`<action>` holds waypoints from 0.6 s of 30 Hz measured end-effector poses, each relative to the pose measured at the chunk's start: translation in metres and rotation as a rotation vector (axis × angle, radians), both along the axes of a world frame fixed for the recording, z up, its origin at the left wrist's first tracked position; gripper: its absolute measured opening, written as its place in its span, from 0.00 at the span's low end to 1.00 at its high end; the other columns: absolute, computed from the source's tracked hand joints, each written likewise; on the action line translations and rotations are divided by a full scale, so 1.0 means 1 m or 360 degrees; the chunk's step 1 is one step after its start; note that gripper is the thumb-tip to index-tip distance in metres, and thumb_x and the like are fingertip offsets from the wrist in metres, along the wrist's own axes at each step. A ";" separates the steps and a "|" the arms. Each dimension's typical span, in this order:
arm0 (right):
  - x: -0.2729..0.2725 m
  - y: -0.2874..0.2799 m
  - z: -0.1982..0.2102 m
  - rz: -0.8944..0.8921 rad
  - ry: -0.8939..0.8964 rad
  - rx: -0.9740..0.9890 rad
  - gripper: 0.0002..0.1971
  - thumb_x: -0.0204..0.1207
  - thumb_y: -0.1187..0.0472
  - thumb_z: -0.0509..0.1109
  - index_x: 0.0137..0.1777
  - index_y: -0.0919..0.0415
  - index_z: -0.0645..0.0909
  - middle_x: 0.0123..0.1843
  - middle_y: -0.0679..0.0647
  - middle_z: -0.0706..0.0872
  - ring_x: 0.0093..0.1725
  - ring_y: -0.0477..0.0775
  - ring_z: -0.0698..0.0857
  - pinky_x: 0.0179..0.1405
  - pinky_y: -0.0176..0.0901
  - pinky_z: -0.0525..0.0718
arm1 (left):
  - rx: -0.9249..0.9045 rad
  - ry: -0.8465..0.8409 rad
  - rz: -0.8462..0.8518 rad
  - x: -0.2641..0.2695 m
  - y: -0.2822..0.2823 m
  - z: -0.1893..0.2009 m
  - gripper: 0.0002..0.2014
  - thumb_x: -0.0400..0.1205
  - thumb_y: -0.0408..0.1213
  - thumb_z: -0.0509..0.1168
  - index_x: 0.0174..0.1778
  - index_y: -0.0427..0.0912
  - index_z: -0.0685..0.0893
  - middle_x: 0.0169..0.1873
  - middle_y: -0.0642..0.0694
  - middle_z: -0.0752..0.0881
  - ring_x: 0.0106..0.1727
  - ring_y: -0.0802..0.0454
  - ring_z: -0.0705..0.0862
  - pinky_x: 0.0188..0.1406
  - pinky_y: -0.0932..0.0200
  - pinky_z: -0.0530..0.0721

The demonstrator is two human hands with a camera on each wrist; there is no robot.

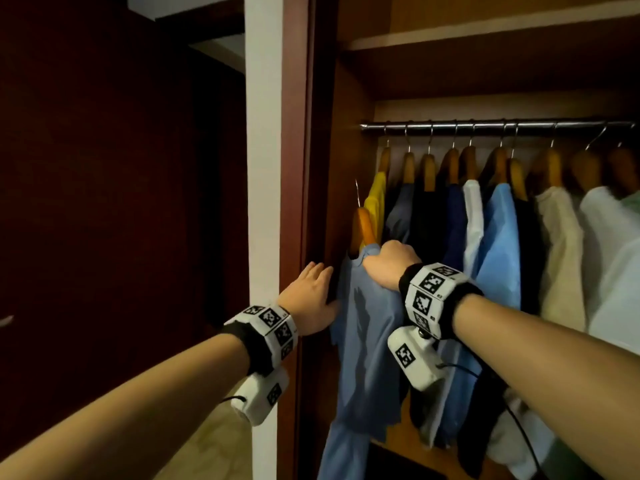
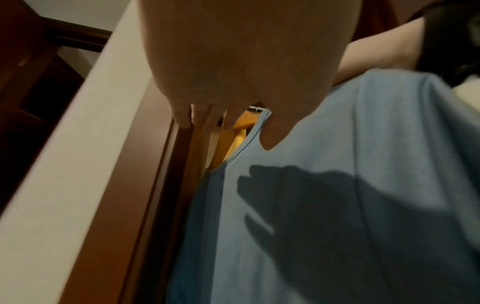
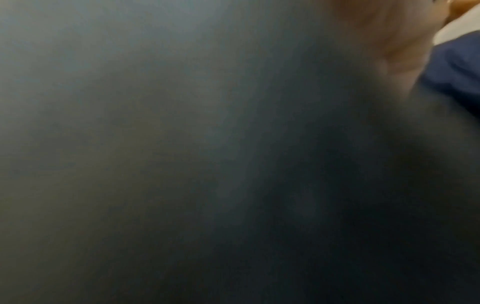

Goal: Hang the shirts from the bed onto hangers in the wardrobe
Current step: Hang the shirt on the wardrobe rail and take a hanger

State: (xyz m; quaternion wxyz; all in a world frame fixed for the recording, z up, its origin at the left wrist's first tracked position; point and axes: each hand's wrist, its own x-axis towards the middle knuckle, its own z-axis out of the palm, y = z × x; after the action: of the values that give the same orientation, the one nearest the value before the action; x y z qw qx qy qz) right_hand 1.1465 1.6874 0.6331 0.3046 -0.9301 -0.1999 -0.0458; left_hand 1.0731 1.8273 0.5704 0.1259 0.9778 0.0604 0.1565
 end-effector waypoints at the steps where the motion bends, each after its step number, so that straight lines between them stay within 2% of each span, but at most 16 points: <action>1: 0.012 0.004 0.007 -0.0032 -0.0018 0.0002 0.19 0.83 0.56 0.64 0.66 0.69 0.79 0.67 0.66 0.81 0.63 0.67 0.83 0.48 0.44 0.75 | 0.0000 -0.0023 -0.0045 0.012 0.001 0.013 0.37 0.87 0.45 0.61 0.87 0.36 0.51 0.87 0.39 0.52 0.87 0.45 0.45 0.83 0.57 0.45; 5: 0.054 0.020 0.041 -0.0152 -0.0100 0.0054 0.20 0.83 0.56 0.64 0.68 0.69 0.78 0.68 0.66 0.81 0.63 0.67 0.83 0.47 0.44 0.76 | -0.0001 -0.0103 -0.0122 0.059 0.008 0.071 0.37 0.87 0.46 0.60 0.87 0.37 0.50 0.87 0.39 0.52 0.87 0.46 0.46 0.83 0.58 0.45; 7: 0.070 0.030 0.061 -0.0198 -0.0175 0.0068 0.19 0.83 0.57 0.64 0.68 0.68 0.79 0.67 0.65 0.82 0.63 0.66 0.83 0.47 0.44 0.76 | 0.0021 -0.0123 -0.0090 0.082 0.014 0.099 0.37 0.86 0.46 0.60 0.86 0.36 0.52 0.86 0.38 0.55 0.87 0.43 0.49 0.83 0.54 0.49; 11: 0.098 0.054 0.100 -0.0227 -0.0291 0.0028 0.17 0.84 0.57 0.63 0.69 0.62 0.81 0.68 0.63 0.82 0.65 0.66 0.83 0.49 0.44 0.76 | 0.0022 -0.0174 -0.0022 0.122 0.021 0.150 0.32 0.83 0.42 0.62 0.81 0.35 0.62 0.80 0.35 0.65 0.83 0.38 0.60 0.80 0.47 0.64; 15: 0.129 0.078 0.130 -0.0314 -0.0327 -0.0023 0.20 0.84 0.54 0.64 0.71 0.64 0.79 0.73 0.63 0.78 0.69 0.65 0.80 0.52 0.43 0.74 | 0.0165 -0.0202 0.0016 0.147 0.027 0.183 0.29 0.83 0.39 0.61 0.79 0.34 0.63 0.78 0.35 0.64 0.82 0.38 0.59 0.79 0.46 0.67; 18: 0.146 0.090 0.137 -0.0368 -0.0290 -0.0074 0.22 0.86 0.51 0.62 0.75 0.60 0.75 0.73 0.62 0.78 0.70 0.63 0.79 0.50 0.42 0.71 | 0.0185 -0.0176 0.0013 0.156 0.033 0.190 0.30 0.83 0.38 0.62 0.80 0.34 0.61 0.79 0.34 0.62 0.83 0.38 0.60 0.79 0.47 0.68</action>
State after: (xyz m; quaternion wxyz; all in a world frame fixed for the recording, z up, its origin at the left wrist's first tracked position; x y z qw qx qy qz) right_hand 1.2920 1.7773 0.7698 0.2564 -0.9457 -0.1191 -0.1601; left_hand 1.2291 1.8606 0.7604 0.0716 0.9730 0.0483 0.2140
